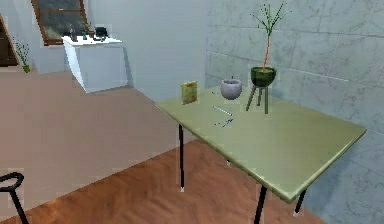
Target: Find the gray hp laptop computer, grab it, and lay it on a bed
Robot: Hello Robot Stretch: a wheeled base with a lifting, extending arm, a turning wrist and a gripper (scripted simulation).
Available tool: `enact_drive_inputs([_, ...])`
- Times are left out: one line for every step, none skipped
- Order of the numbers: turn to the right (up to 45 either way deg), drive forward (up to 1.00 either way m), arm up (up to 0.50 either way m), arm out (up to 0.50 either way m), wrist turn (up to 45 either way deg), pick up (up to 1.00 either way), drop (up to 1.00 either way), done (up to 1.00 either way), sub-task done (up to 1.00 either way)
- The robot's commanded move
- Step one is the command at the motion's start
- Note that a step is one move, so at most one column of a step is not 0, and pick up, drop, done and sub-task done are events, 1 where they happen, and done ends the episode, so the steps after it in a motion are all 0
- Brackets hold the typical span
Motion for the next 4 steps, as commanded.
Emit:
enact_drive_inputs([0.0,0.0,0.38,0.0,0.0,0.0,0.0,0.0,0.0])
enact_drive_inputs([0.0,0.0,0.0,0.0,-45.0,0.0,0.0,0.0,0.0])
enact_drive_inputs([0.0,0.0,0.0,0.0,-45.0,0.0,0.0,0.0,0.0])
enact_drive_inputs([0.0,0.0,0.0,0.0,-15.0,0.0,0.0,0.0,0.0])
